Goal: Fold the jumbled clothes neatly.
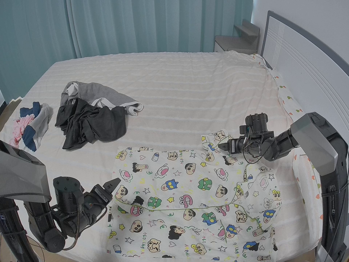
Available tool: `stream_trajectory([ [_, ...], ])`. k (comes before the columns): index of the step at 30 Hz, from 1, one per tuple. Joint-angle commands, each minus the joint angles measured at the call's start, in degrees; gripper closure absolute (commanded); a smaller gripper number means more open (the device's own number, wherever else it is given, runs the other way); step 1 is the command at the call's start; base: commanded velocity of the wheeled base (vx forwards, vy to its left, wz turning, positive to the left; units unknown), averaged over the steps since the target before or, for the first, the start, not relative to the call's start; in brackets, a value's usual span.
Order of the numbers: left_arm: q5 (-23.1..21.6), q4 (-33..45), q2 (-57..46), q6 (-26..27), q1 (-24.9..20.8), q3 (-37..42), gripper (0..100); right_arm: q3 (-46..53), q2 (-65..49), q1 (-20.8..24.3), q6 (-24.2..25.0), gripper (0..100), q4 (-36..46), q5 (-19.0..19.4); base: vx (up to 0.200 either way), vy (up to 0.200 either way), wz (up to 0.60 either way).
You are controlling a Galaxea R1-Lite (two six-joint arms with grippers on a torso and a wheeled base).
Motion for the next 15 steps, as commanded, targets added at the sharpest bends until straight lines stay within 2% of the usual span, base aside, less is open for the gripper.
stream_trajectory([
  [1, 0.01, -1.02, 0.13, -0.02, -0.03, -0.02, 0, -0.89, 0.26, -0.04, 0.17, 0, -0.2, -0.07, 0.0, 0.0, 0.0],
  [6, 0.01, -1.02, 0.13, -0.02, -0.03, -0.02, 0, -4.84, 2.28, -0.22, 0.52, 0, -0.56, -2.53, 0.0, 0.0, 0.0],
  [15, 0.01, -1.02, 0.22, -0.02, -0.03, -0.02, 0, -6.78, 4.3, -0.04, 0.43, 0, -3.9, -3.15, 0.0, 0.0, 0.0],
])
